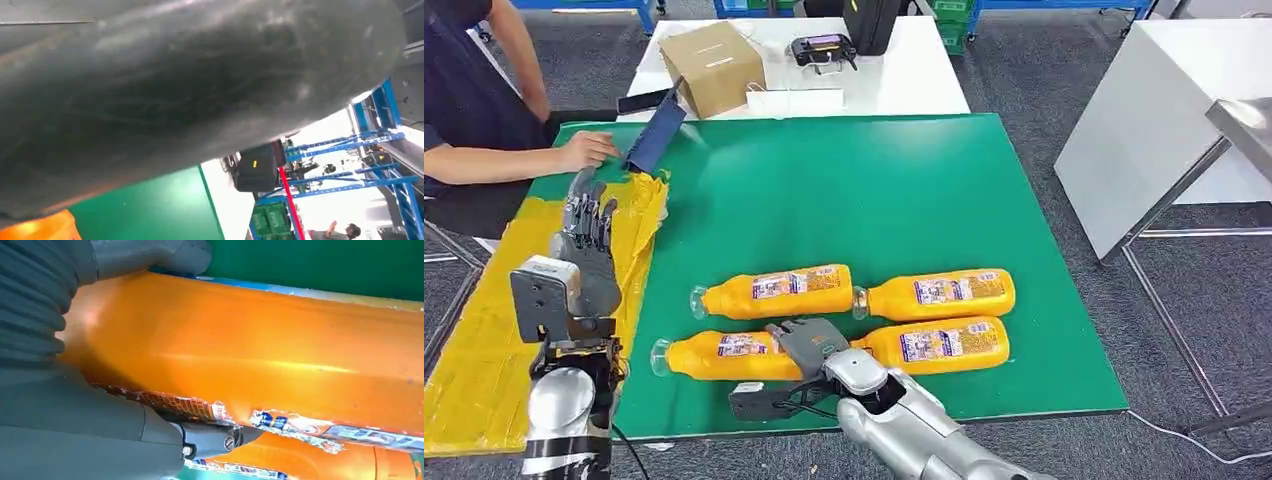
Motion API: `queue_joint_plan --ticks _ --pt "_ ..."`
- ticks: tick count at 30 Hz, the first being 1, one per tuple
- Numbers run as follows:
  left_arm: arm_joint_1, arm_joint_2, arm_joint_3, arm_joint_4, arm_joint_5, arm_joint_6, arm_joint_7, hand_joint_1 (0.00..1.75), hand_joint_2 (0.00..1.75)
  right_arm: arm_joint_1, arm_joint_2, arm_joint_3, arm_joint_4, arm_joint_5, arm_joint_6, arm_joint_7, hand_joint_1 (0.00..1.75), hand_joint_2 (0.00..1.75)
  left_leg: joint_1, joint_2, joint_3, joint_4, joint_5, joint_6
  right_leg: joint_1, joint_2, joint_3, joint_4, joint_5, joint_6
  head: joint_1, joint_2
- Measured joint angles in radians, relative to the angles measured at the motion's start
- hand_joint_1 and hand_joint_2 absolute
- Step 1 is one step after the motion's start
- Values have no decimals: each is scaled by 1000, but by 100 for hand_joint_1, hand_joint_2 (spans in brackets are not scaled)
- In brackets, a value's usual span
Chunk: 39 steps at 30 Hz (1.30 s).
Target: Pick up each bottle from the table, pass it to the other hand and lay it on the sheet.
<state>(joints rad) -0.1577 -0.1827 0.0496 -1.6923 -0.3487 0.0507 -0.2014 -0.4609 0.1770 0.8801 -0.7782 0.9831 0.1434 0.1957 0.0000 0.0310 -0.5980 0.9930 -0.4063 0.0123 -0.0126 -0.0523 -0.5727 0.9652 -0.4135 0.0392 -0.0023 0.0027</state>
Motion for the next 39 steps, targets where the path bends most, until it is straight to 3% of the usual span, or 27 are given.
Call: queue_joint_plan --ticks 5,8,11,16,17,20,24,32,39 --pt "-5 1 1 13 15 21 -1 0 0 -10 7 -5 18 -34 -8 -13 175 175 0 0 0 0 0 0 0 0 0 0 0 0 0 0" --pt "-5 1 10 13 50 75 -15 0 0 3 11 -47 6 -148 -88 -70 175 175 0 0 0 0 0 0 0 0 1 0 0 0 0 0" --pt "14 1 31 -7 123 116 -31 0 0 103 6 -142 -128 -323 -190 -181 175 175 0 -1 -6 0 2 1 0 0 7 1 2 2 1 0" --pt "50 0 51 -41 153 120 -35 0 0 235 7 -243 -382 -374 -195 -180 175 175 1 -1 -16 1 4 1 1 -1 -2 1 4 0 1 0" --pt "52 0 53 -42 153 120 -35 0 175 245 6 -254 -408 -376 -195 -180 175 175 1 -1 -17 1 4 1 1 -1 -3 1 3 0 1 0" --pt "53 0 55 -48 154 120 -35 0 175 265 6 -273 -448 -377 -195 -186 175 175 0 -1 -18 1 3 1 1 -1 -5 1 3 0 0 0" --pt "73 -2 57 -58 214 78 -15 0 175 318 13 -313 -541 -470 -214 -271 175 175 0 -2 -19 1 3 1 1 -2 -6 1 3 0 0 0" --pt "182 -10 37 -109 447 -139 21 0 175 395 17 -372 -863 -559 -229 -343 175 175 0 -1 -22 1 3 1 1 -1 -8 1 3 0 1 0" --pt "262 5 -82 -137 586 -379 75 0 175 372 19 -375 -903 -587 -221 -354 175 175 0 -1 -22 0 3 1 1 -1 -8 1 3 0 1 0"
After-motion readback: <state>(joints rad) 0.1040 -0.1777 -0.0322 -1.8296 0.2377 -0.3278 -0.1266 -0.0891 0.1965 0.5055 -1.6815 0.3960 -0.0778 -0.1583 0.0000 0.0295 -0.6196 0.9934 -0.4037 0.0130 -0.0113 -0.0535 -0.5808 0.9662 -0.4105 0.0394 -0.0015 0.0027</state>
